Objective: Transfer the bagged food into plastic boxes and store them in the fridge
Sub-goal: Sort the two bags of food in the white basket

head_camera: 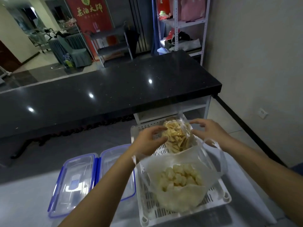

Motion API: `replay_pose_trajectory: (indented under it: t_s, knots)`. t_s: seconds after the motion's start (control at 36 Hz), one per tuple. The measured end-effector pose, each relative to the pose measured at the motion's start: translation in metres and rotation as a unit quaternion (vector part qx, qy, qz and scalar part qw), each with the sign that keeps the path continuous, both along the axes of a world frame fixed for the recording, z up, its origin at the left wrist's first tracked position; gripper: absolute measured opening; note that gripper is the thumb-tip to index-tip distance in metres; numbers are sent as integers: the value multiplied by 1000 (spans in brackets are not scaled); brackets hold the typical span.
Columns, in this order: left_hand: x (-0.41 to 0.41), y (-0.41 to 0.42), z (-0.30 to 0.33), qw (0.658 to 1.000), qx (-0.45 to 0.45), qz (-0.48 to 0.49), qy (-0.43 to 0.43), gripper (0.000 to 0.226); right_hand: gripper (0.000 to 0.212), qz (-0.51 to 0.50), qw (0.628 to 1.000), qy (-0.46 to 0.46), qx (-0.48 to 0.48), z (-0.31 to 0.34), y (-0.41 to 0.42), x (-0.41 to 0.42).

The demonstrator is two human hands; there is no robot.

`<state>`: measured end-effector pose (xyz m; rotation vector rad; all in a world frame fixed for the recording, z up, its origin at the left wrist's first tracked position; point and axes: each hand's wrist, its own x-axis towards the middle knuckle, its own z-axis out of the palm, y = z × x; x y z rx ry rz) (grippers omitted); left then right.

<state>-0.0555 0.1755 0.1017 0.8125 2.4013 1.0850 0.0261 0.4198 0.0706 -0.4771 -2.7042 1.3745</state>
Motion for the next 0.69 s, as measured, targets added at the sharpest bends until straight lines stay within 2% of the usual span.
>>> replay_pose_trajectory:
  t_s: [0.17, 0.36, 0.47, 0.58, 0.69]
  knots:
    - [-16, 44, -6, 983, -70, -10, 172, 39, 34, -5, 999, 7, 53, -13, 8, -31]
    - [-34, 81, -22, 952, -103, 4, 289, 28, 23, 17, 992, 8, 121, -21, 6, -54]
    - [-37, 89, -30, 956, -101, 21, 273, 18, 4, 0, 992, 14, 125, -23, 7, -58]
    - [-35, 86, -35, 972, -76, 47, 220, 9, 12, 4, 992, 25, 124, -23, 4, -56]
    - [-30, 73, -36, 986, -20, 75, 151, 11, 10, 23, 992, 41, 119, -22, -4, -49]
